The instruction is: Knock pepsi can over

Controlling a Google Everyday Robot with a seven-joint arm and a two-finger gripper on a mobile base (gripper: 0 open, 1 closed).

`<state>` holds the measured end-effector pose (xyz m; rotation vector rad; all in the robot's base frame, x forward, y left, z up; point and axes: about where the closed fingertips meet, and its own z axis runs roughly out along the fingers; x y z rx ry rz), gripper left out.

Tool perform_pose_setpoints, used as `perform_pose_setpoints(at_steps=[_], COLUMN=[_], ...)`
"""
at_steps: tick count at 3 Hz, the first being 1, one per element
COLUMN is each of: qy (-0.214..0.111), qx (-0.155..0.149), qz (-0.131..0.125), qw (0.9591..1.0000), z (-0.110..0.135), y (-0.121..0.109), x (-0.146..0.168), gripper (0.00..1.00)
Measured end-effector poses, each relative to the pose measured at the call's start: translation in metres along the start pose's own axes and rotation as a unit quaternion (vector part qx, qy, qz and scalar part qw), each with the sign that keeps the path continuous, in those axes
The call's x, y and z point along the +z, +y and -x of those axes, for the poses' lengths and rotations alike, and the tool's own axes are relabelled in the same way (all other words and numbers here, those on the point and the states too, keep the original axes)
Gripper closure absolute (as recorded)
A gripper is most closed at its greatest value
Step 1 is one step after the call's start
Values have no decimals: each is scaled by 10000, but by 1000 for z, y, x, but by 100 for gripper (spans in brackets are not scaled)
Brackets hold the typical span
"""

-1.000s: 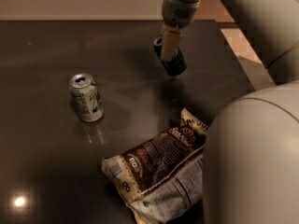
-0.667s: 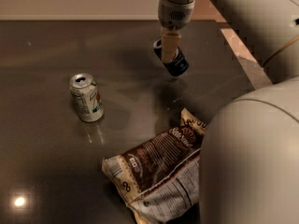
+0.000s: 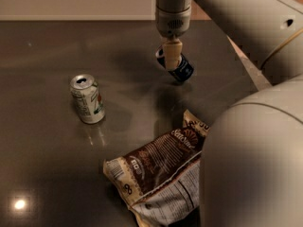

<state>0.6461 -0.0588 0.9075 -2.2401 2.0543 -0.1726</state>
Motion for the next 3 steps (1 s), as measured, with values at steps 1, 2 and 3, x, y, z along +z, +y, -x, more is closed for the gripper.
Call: perform_pose_setpoints(at_steps=[1,2,3], qy=[94,-10,-14], qx=[-166,-172,-172], qz=[102,-127,-135], qw=[9998,9998,9998], z=[1,7,8], y=[6,-7,-7], x=[6,10,10], gripper=[13,0,0])
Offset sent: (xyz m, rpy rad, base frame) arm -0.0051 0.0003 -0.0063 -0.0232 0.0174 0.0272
